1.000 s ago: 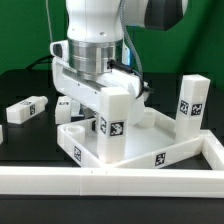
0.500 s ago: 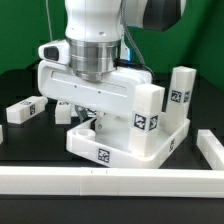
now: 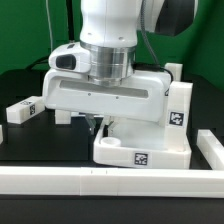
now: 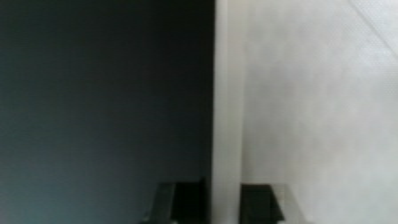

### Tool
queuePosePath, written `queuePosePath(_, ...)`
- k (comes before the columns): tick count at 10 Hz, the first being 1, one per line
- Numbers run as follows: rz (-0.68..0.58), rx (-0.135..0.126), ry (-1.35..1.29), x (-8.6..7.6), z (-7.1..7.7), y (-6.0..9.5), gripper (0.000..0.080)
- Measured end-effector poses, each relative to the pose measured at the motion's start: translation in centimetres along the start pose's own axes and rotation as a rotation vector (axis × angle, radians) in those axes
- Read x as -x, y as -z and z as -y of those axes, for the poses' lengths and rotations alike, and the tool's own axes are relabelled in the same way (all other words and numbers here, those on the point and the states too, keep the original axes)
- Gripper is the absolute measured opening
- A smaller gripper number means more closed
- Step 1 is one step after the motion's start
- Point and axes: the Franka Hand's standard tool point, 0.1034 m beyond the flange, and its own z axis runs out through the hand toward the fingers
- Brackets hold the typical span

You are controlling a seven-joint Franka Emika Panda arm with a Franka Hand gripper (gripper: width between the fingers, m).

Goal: Assemble desk

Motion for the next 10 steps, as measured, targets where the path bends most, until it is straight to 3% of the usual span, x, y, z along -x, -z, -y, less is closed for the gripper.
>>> queuePosePath(4, 0.003, 0.006, 0.237, 0.1, -0.3, -0.1, 0.007)
queuePosePath(5, 0.003, 0.005, 0.256, 0.0, 0.3, -0.1, 0.0069)
queuePosePath(8, -0.008, 0.032, 0.474, -1.4, 1.3, 0.4, 0.0067)
queuePosePath(10, -0.011, 0.048, 0.576, -1.6, 1.2, 0.5, 0.0067)
